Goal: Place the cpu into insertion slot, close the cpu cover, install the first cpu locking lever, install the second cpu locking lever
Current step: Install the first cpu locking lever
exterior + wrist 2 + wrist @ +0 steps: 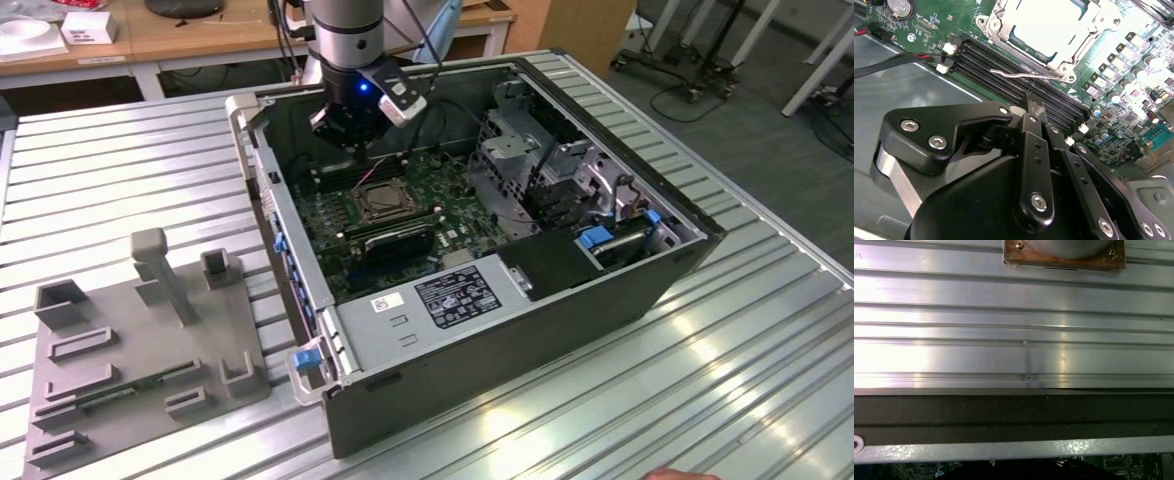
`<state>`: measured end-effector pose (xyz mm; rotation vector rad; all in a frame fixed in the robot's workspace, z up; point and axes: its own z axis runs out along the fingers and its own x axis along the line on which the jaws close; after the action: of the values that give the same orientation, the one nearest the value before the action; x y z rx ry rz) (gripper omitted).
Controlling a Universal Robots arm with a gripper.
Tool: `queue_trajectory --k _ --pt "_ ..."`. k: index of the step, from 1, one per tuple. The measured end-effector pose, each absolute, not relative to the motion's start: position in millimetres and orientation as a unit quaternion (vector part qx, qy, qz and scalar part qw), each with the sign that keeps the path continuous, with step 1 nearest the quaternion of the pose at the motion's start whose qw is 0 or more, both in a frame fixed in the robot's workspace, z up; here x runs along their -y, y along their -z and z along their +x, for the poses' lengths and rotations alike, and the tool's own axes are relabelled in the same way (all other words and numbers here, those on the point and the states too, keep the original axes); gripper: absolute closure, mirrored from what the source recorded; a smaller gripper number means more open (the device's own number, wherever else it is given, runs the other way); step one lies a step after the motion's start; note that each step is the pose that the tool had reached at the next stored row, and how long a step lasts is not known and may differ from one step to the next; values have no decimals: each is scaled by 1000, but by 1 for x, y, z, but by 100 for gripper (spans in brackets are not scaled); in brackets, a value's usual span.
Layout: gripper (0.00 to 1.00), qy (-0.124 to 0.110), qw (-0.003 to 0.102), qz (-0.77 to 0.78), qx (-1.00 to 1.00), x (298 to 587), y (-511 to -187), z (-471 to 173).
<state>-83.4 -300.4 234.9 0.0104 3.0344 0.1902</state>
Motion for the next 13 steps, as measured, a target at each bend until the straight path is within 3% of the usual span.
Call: queue_trajectory --k 13 --pt "89 -62 51 4 -997 302 -233 -80"
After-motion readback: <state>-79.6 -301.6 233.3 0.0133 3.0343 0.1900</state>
